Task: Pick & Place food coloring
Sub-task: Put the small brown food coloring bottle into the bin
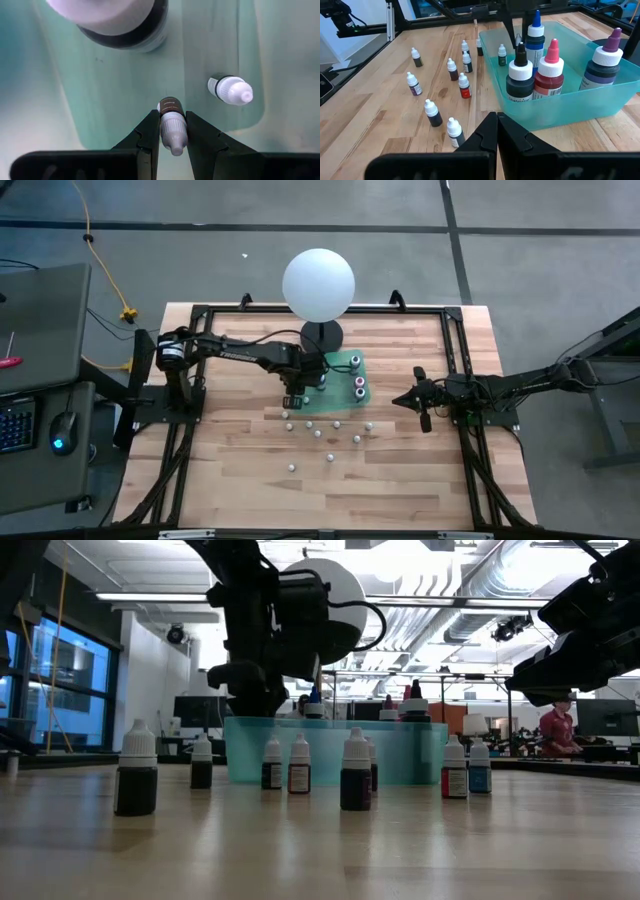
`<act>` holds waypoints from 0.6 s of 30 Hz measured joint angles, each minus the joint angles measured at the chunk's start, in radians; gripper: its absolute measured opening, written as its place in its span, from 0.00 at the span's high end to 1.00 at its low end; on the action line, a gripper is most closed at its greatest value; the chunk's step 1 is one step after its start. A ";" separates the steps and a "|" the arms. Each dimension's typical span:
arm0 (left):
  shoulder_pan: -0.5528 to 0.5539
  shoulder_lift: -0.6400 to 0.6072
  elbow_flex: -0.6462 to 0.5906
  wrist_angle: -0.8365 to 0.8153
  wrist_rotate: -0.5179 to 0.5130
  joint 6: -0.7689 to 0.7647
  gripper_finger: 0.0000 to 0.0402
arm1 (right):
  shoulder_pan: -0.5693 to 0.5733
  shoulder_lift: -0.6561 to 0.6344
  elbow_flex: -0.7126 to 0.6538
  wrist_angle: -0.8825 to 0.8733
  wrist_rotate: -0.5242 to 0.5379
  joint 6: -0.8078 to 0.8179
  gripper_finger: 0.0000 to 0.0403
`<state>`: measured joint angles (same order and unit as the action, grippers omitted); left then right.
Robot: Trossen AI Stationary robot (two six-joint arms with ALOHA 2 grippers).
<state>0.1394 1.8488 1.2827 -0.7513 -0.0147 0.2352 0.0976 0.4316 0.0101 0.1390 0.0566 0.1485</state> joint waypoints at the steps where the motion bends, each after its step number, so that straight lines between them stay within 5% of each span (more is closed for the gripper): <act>1: 0.002 0.000 0.000 0.000 0.000 0.000 0.83 | 0.000 0.000 0.000 0.000 0.000 0.000 1.00; 18: 0.050 0.000 0.000 0.001 0.074 -0.003 0.83 | 0.000 0.000 0.000 0.000 0.000 0.000 1.00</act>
<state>0.1898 1.8492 1.2827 -0.7506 0.0597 0.2321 0.0976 0.4316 0.0098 0.1390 0.0565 0.1483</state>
